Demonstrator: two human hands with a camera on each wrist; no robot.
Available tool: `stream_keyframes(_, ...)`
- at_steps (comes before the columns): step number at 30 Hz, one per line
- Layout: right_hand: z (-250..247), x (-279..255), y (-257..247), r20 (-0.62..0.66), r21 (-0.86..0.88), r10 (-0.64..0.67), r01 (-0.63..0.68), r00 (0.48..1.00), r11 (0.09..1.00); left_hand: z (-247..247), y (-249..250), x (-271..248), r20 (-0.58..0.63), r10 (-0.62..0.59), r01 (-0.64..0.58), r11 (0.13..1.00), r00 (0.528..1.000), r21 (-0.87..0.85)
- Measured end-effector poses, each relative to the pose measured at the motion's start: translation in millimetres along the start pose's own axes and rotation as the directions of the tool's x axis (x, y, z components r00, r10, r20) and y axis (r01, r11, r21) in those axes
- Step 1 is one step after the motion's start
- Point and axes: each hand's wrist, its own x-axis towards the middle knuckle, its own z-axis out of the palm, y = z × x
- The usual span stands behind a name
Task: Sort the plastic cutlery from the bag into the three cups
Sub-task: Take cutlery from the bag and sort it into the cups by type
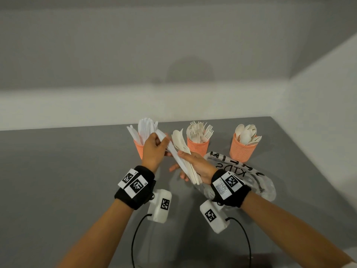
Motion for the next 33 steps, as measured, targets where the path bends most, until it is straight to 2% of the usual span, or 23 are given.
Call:
stream_keyframes(6,0.1,6.5,2.7,-0.002,-0.024,0.011,-0.011,1.0,1.0,-8.8,-1.4,4.9,-0.032,0.04,-0.036,0.994,0.999,0.1)
stream_keyframes(8,-1.8,11.1,2.6,-0.051,0.002,0.015,-0.015,0.999,1.0,-16.5,-0.8,13.3,-0.061,0.073,-0.064,0.989,0.996,0.135)
stream_keyframes(10,-7.0,17.5,2.5,-0.144,0.0,-0.002,0.002,0.99,1.0,-31.1,1.4,29.4,-0.139,0.147,-0.119,0.975,0.979,0.19)
stream_keyframes(12,-13.8,21.7,1.6,-0.237,-0.011,-0.022,0.02,0.971,1.0,-49.3,8.3,48.4,-0.223,0.268,-0.199,0.937,0.937,0.289)
stream_keyframes(15,-22.4,25.1,-0.8,-0.307,-0.102,-0.074,0.045,0.949,0.994,-72.1,25.2,72.2,-0.273,0.438,-0.324,0.868,0.857,0.376)
stream_keyframes(18,-24.1,29.0,-3.6,-0.276,-0.131,-0.088,0.053,0.957,0.99,-83.9,33.4,90.0,-0.235,0.559,-0.403,0.777,0.795,0.485)
stream_keyframes(20,-23.1,31.6,-6.0,-0.246,-0.092,-0.053,0.031,0.968,0.995,-87.3,29.4,99.6,-0.187,0.598,-0.421,0.722,0.78,0.549)
stream_keyframes(23,-23.0,33.1,-9.7,-0.199,-0.023,0.021,-0.026,0.98,0.999,-85.8,14.4,108.2,-0.073,0.618,-0.437,0.63,0.783,0.641)
stream_keyframes(26,-26.3,33.4,-12.4,-0.164,0.062,0.093,-0.084,0.982,0.995,-79.3,-4.0,111.6,0.015,0.576,-0.422,0.581,0.817,0.696)
stream_keyframes(30,-31.5,31.5,-13.0,-0.146,0.114,0.09,-0.074,0.985,0.991,-73.2,-27.7,116.5,0.01,0.492,-0.338,0.582,0.87,0.739)
stream_keyframes(33,-34.1,30.6,-11.7,-0.145,0.119,0.076,-0.059,0.987,0.991,-73.0,-42.7,120.2,0.023,0.503,-0.328,0.527,0.864,0.784)
